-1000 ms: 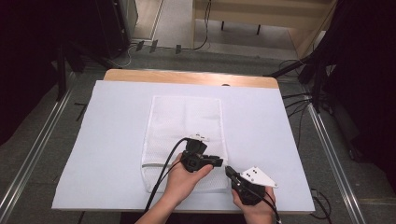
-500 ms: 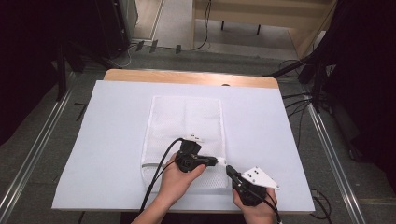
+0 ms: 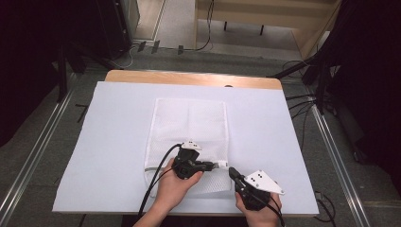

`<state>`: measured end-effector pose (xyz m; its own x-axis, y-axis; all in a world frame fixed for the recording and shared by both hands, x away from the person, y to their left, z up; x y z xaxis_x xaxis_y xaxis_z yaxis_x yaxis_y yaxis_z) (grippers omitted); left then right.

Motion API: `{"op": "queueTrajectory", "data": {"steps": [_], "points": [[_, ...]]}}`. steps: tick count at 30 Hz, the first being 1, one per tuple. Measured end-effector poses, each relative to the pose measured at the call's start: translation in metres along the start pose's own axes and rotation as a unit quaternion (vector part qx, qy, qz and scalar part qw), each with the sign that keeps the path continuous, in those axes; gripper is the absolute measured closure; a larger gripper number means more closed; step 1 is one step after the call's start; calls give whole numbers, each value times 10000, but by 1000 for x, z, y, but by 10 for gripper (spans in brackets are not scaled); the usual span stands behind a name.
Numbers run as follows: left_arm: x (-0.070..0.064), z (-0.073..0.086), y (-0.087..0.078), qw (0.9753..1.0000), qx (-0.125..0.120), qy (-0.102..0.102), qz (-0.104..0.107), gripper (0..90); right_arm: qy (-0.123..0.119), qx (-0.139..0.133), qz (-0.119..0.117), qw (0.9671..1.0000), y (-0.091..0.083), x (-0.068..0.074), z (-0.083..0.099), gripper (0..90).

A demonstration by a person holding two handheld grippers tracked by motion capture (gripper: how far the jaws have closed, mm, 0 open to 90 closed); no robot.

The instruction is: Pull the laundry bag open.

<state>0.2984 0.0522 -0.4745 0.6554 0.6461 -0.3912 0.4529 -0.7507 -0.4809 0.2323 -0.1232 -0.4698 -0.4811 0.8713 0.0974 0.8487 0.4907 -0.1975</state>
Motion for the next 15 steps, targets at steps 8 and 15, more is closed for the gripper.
{"op": "queueTrajectory", "data": {"steps": [8, 15], "points": [[28, 9, -22, 9990, -27, 14, -454, 880, -13, -50, 88, 9999, -4, -5, -4, 900], [67, 20, -63, 9950, -172, -242, -951, 880, 5, 9, 220, 9998, -4, -8, -3, 900]]}}
Point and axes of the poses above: each handheld gripper's, and its own axes: y roughly forward along the jaws, z roughly out of its underside, x roughly to its left, the point moved 4 cm from there along y, roughly forward along the jaws, and after that the axes turned 15 degrees about -x, right-handed, at the moved point
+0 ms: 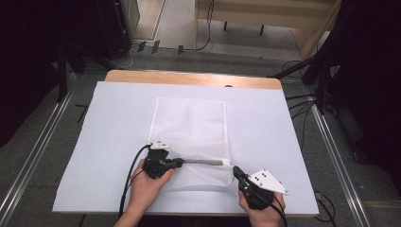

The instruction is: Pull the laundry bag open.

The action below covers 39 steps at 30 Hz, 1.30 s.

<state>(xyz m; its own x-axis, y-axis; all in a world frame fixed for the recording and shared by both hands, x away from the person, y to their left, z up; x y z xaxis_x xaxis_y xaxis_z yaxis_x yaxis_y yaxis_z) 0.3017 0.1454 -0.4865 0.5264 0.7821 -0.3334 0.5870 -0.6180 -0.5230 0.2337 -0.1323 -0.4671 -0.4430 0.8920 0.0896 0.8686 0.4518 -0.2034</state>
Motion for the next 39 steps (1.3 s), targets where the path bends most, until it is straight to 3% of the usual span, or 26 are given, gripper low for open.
{"op": "queueTrajectory", "data": {"steps": [4, 7, 11, 17, 18, 20, 22, 24, 26, 30, 32, 33, 34, 35, 39], "points": [[32, 6, -24, 9993, -117, -263, -246, 879, 51, -11, 68, 10000, -2, -7, -1, 900], [49, 8, -41, 9982, -231, -402, -385, 879, 42, 14, 96, 9999, -2, -8, 0, 900], [60, 7, -58, 9972, -334, -513, -430, 880, 4, 42, 73, 10000, -1, -6, 0, 900], [71, 14, -81, 9961, -386, -523, -603, 879, -50, 126, 142, 9998, 1, -6, 3, 900], [73, 15, -83, 9960, -380, -611, -540, 880, 1, 134, 133, 9998, 1, -8, 3, 900], [73, 18, -85, 9959, -365, -590, -573, 879, 86, 163, 77, 9998, 2, -8, 4, 900], [73, 21, -86, 9955, -370, -586, -646, 879, -28, 191, 80, 9998, 3, -4, 5, 900], [73, 22, -88, 9955, -420, -647, -557, 879, -43, 244, 41, 9997, 3, -3, 5, 900], [71, 23, -89, 9960, -351, -794, -219, 877, -56, 324, 81, 9994, 3, -4, 7, 900], [67, 26, -93, 9949, -517, -861, -1, 864, 115, 426, -41, 9990, 1, -8, 11, 900], [68, 25, -94, 9934, -674, -925, 40, 772, 253, 444, -167, 9986, 0, -9, 13, 884], [68, 24, -95, 9923, -805, -942, 44, 686, 325, 459, -191, 9982, 0, -10, 14, 802], [68, 22, -96, 9922, -865, -894, -51, 519, 382, 430, -256, 9980, 1, -13, 16, 633], [67, 22, -96, 9922, -923, -826, -141, 402, 429, 400, -309, 9978, 2, -15, 17, 564], [65, 18, -101, 9903, -1252, -532, -267, 150, 438, 253, -152, 9986, 0, -25, 16, 420]]}}
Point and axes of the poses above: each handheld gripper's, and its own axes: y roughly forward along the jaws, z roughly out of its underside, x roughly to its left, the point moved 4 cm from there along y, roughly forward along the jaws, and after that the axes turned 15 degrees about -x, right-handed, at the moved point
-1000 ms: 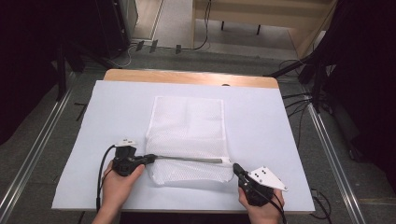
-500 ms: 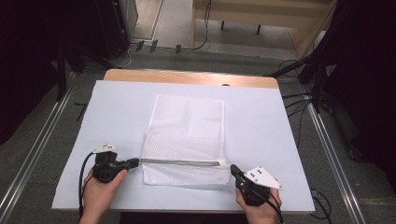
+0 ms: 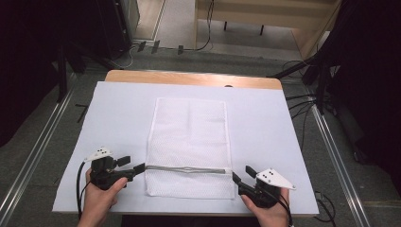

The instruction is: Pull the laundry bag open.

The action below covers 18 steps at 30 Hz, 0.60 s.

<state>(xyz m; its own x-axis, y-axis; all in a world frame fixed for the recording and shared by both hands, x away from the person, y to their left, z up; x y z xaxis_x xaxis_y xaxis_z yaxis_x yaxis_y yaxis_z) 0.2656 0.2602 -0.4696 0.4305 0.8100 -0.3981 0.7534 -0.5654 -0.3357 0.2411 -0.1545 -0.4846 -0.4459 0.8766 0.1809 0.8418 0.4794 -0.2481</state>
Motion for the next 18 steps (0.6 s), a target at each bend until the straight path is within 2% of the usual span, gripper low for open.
{"op": "queueTrajectory", "data": {"steps": [1, 3, 5, 7, 9, 11, 14, 16, 18], "points": [[0, 0, -1, 10000, -55, 46, 22, 123, 16, -54, -19, 10000, -1, -3, -2, 406], [1, -1, -4, 9994, -157, 309, -43, 113, 36, -188, -60, 9998, -2, -8, -5, 371], [2, -1, -7, 9981, -225, 570, -111, 99, 17, -282, -36, 9996, -3, -16, -7, 356], [3, -1, -10, 9967, -340, 727, -99, 99, 21, -280, 12, 9996, -4, -24, -8, 323], [4, -1, -12, 9960, -425, 784, -23, 97, -8, -242, 59, 9997, -5, -32, -9, 298], [7, -1, -13, 9954, -445, 849, -85, 85, -61, -204, 109, 9997, -7, -41, -11, 277], [10, -1, -13, 9938, -456, 975, -270, 85, 42, -231, 134, 9996, -10, -52, -12, 246], [11, -1, -14, 9929, -471, 1053, -305, 83, 90, -254, 154, 9995, -14, -59, -13, 235], [11, -3, -16, 9914, -535, 1170, -225, 53, 95, -264, 142, 9995, -17, -68, -14, 232]]}}
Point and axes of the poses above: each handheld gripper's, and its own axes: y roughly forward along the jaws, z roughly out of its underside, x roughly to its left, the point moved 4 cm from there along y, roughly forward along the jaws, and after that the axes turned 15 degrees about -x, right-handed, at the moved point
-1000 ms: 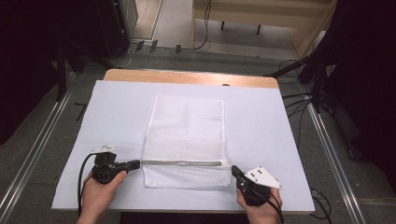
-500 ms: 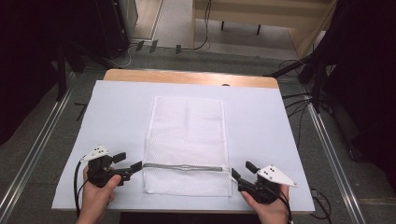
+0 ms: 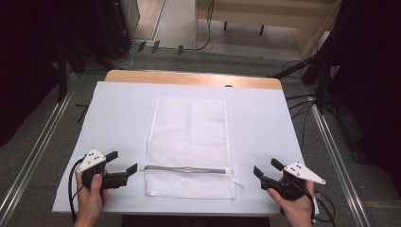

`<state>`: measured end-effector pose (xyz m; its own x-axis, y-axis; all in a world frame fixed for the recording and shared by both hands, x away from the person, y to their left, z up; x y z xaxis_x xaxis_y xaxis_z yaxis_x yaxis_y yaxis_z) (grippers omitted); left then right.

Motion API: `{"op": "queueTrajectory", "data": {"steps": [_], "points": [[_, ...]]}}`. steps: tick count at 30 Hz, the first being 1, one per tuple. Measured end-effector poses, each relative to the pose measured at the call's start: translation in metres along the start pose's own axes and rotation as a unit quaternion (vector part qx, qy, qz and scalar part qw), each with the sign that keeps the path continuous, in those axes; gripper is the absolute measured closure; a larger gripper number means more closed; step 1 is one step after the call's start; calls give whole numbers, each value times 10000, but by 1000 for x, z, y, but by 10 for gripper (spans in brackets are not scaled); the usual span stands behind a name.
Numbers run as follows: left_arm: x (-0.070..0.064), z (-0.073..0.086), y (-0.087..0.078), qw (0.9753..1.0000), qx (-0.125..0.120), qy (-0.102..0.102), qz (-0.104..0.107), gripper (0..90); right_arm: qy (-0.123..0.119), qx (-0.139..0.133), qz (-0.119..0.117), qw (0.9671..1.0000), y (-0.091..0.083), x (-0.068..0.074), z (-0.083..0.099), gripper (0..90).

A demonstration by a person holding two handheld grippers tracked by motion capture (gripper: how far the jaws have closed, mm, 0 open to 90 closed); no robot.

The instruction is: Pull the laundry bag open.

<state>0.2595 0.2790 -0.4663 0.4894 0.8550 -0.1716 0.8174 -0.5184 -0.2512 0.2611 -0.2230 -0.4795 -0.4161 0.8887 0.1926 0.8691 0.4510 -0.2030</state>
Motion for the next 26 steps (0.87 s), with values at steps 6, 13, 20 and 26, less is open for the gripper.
{"op": "queueTrajectory", "data": {"steps": [6, 13, 20, 26], "points": [[12, -5, -11, 9996, -252, 125, -99, 10, 24, -69, 236, 9997, -12, -26, -2, 200], [28, -9, -23, 9986, -451, 28, -271, 10, -57, -282, 3, 9996, -24, -40, -7, 192], [44, -12, -36, 9971, -585, -49, -493, 10, -24, -402, 343, 9986, -34, -60, -9, 182], [46, -11, -36, 9970, -547, -72, -547, 9, 13, -442, 283, 9986, -36, -62, -9, 159]]}}
Point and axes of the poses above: each handheld gripper's, and its own axes: y roughly forward along the jaws, z roughly out of its underside, x roughly to its left, the point moved 4 cm from there along y, roughly forward along the jaws, and after that the axes turned 15 degrees about -x, right-handed, at the moved point
